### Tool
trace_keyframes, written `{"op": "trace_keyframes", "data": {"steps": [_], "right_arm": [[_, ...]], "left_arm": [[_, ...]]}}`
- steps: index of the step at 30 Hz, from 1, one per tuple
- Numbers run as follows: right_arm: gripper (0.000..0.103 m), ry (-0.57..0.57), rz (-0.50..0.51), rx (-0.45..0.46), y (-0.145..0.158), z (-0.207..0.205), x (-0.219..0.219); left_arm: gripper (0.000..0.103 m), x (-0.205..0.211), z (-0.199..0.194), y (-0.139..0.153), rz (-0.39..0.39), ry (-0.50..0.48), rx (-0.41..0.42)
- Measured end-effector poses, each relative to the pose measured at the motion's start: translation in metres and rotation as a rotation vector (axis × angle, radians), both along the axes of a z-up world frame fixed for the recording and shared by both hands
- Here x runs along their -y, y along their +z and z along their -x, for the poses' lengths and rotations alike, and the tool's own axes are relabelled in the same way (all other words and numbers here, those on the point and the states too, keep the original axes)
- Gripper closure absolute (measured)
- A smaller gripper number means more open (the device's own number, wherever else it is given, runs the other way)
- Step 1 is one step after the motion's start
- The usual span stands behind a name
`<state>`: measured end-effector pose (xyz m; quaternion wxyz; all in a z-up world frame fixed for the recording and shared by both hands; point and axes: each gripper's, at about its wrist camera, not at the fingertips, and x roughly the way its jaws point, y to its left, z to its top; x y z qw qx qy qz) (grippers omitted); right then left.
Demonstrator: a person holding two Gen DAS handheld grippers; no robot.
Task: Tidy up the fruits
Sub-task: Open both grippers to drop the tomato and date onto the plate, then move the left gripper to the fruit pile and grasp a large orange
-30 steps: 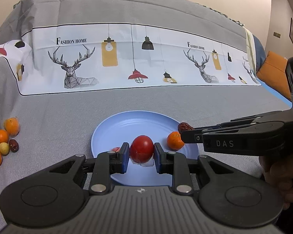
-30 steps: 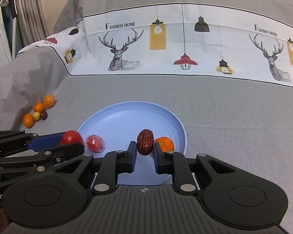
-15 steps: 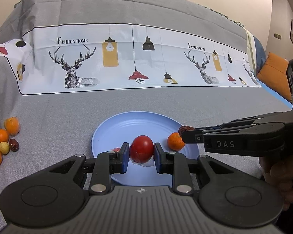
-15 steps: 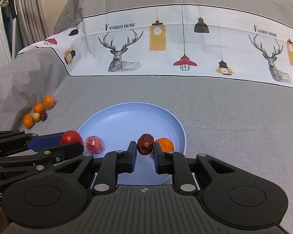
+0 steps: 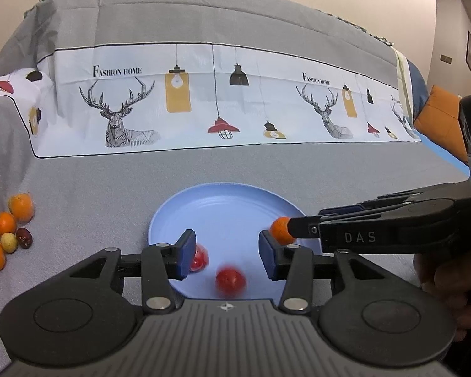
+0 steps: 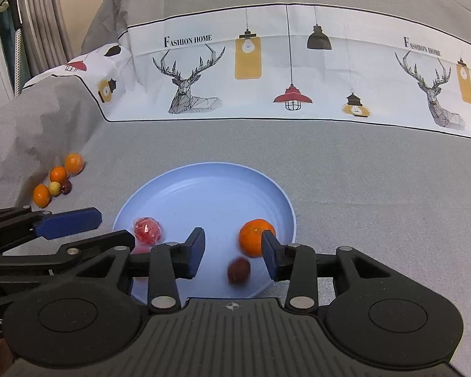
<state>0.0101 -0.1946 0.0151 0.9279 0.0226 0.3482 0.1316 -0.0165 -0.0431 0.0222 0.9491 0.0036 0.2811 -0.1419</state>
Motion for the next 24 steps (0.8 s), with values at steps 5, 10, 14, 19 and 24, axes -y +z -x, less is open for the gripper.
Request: {"op": "trace_keyframes", "data": {"steps": [5,10,14,19,24], "right_arm": [[0.061,-0.012,-0.001,-0.003,-0.001,0.000,0.000],[0.061,-0.013,0.000,-0.002,-0.001,0.000,-0.001],[0.061,-0.017,-0.001,0.000,-0.001,0.000,0.000],[0.061,-0.012,-0.018,-0.002,-0.001,0.001,0.002],[0.064,-0.003,-0.042,-0.003,-0.001,0.001,0.005]], "left_arm": [[0.054,-0.005,0.000,0.001,-0.005,0.046,0.040],[0.065,-0.014,-0.004,0.002,-0.011,0.107,0.040],[0.079,-0.023,-0.008,0.003,-0.021,0.170,0.034],[0.086,-0.039,-0.015,0.004,-0.049,0.291,0.024],[0.085,-0.068,-0.034,0.012,-0.139,0.459,-0.001]]}}
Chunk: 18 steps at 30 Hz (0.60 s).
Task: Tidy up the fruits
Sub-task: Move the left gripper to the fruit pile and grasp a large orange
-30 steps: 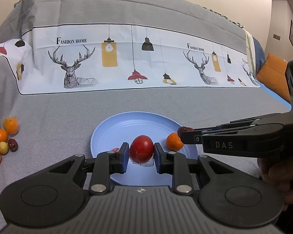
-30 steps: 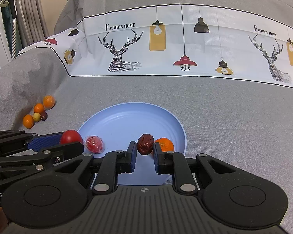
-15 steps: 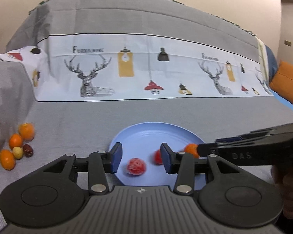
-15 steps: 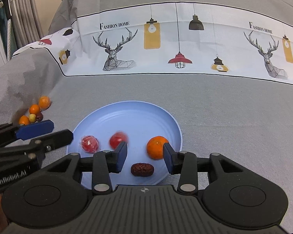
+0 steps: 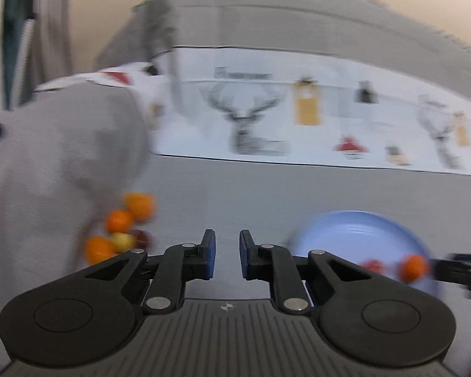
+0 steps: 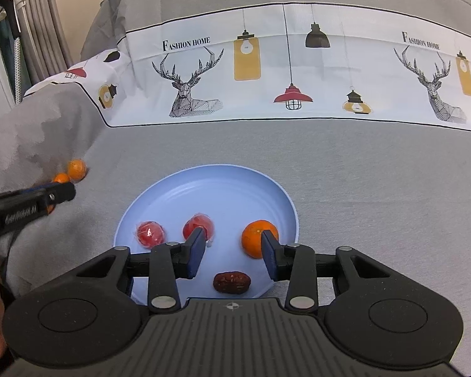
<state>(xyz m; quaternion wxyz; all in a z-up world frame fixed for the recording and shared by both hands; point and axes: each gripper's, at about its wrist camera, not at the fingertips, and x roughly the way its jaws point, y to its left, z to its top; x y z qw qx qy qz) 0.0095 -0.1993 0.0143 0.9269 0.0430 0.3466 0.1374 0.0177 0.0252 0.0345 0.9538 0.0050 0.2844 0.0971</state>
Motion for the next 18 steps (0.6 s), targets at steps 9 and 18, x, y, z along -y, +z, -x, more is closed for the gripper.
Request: {"op": "trace_keyframes", "data": {"steps": [9,18], "right_arm": [[0.064,0.000,-0.017,-0.002,0.000,-0.001,0.002],[0.064,0.010,-0.001,-0.017,-0.003,-0.005,-0.001]], "left_arm": [[0.082,-0.064,-0.059,-0.023,-0.175,0.354,-0.266],[0.059,-0.069,-0.076,-0.042,-0.274,0.396,-0.323]]}}
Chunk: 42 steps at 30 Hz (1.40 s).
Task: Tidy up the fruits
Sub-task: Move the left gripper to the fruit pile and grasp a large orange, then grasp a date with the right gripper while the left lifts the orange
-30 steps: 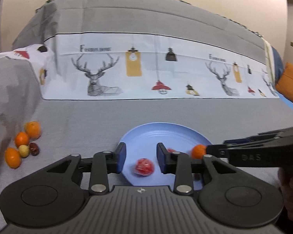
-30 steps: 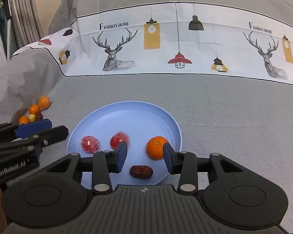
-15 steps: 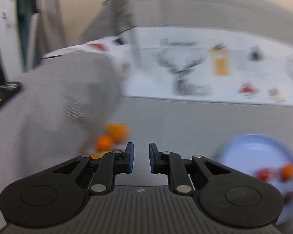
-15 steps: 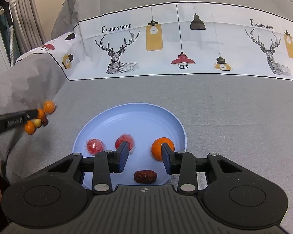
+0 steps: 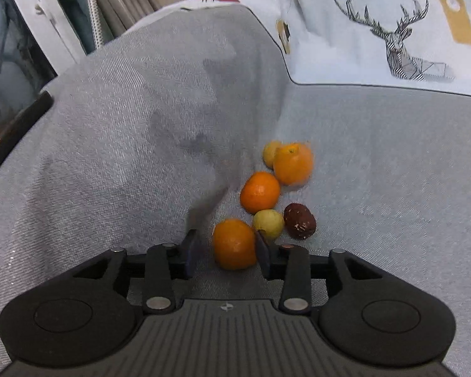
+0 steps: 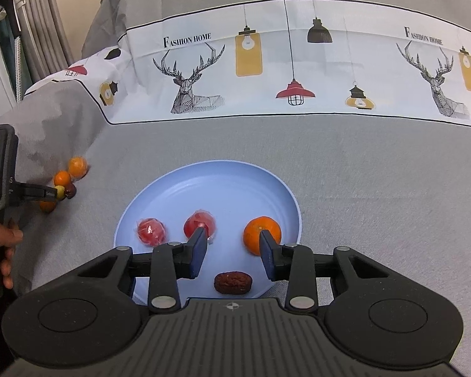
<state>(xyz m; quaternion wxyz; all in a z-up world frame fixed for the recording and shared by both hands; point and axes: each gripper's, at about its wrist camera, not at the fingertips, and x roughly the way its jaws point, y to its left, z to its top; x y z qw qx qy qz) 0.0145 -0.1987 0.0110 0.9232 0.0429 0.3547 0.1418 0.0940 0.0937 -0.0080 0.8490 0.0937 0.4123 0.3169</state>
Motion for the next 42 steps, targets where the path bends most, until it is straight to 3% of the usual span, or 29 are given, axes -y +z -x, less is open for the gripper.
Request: {"op": "trace_keyframes", "data": {"steps": [6,7,12,14,17,19,21,24,29,30,32,33,36,42], "right_arm": [[0.064,0.000,0.005,-0.006,-0.002,-0.003,-0.003],[0.064,0.005,0.010,-0.006,-0.002,-0.002,-0.004],[0.064,0.011,0.011,0.000,0.000,-0.001,-0.002],[0.064,0.007,0.001,-0.002,0.000,-0.001,-0.001],[0.064,0.014,-0.005,0.001,0.001,0.000,-0.001],[0.064,0.022,-0.008,0.005,0.001,0.000,-0.001],[0.064,0.029,-0.010,0.008,0.002,0.001,-0.002],[0.064,0.034,-0.015,0.011,0.004,0.002,-0.002],[0.065,0.049,-0.022,0.026,0.006,0.002,-0.003],[0.068,0.056,-0.021,0.032,0.007,0.003,-0.005],[0.084,0.082,-0.018,0.037,0.007,0.003,-0.010],[0.086,0.095,-0.020,0.040,0.007,0.002,-0.013],[0.089,0.122,-0.039,0.046,0.013,-0.002,-0.028],[0.087,0.194,-0.176,-0.001,0.025,-0.042,-0.096]], "left_arm": [[0.061,-0.003,-0.010,-0.008,0.021,0.024,-0.047],[0.067,-0.005,-0.010,-0.009,0.042,0.028,-0.044],[0.069,-0.009,0.000,0.001,0.112,0.002,-0.005],[0.069,-0.010,0.007,0.008,0.186,-0.047,0.008],[0.069,-0.012,0.018,0.019,0.398,-0.205,0.030],[0.069,-0.011,0.027,0.027,0.490,-0.300,0.049],[0.069,-0.007,0.037,0.036,0.488,-0.375,0.017],[0.069,-0.010,0.057,0.047,0.465,-0.411,-0.014],[0.069,-0.042,0.070,0.046,0.564,-0.344,-0.042],[0.069,-0.049,0.069,0.043,0.593,-0.315,-0.042],[0.069,-0.060,0.061,0.036,0.651,-0.254,-0.045],[0.069,-0.064,0.058,0.033,0.673,-0.224,-0.046],[0.069,-0.063,0.051,0.030,0.678,-0.201,-0.057],[0.069,-0.066,0.045,0.023,0.694,-0.191,-0.087]]}}
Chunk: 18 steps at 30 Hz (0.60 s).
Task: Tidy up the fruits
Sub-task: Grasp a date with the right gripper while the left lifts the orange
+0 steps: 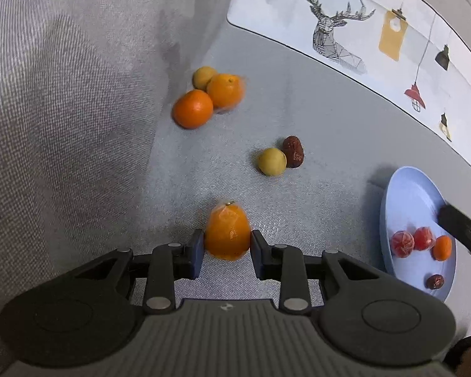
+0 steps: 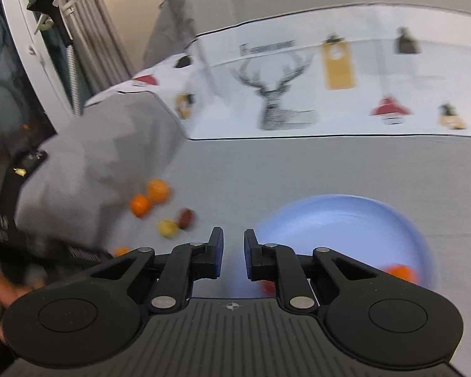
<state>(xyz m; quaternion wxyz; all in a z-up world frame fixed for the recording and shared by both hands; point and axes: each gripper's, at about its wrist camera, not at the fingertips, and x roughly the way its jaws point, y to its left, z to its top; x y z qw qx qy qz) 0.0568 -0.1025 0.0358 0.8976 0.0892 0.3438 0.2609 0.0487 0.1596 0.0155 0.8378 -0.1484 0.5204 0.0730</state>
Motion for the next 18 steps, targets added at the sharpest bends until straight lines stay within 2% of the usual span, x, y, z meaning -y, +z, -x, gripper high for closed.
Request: {"op": "trace_keyframes", "data": {"steps": [6,7,8,10,14,18], "right_arm": [[0.087,0.046,0.013,-0.060,-0.018,-0.043,-0.082],[0.082,0.039,0.013,-0.070,-0.020,-0.050,-0.090],[0.076,0.031,0.009,-0.086,-0.023,-0.058,-0.097],[0.076,0.026,0.010,-0.102,-0.027,-0.069,-0.109],[0.076,0.035,0.077,-0.146,-0.041,-0.090,-0.131],[0.076,0.047,0.136,-0.185,-0.053,-0.093,-0.143]], "left_arm": [[0.069,0.004,-0.001,0.000,-0.025,-0.004,0.012],[0.069,0.005,-0.001,0.000,-0.029,-0.007,0.012],[0.069,0.005,-0.002,-0.001,-0.029,-0.009,0.011],[0.069,0.004,-0.001,-0.001,-0.022,-0.008,0.011],[0.069,0.001,-0.001,-0.002,-0.010,-0.008,0.014],[0.069,0.002,-0.001,-0.002,-0.016,-0.014,0.013]]}}
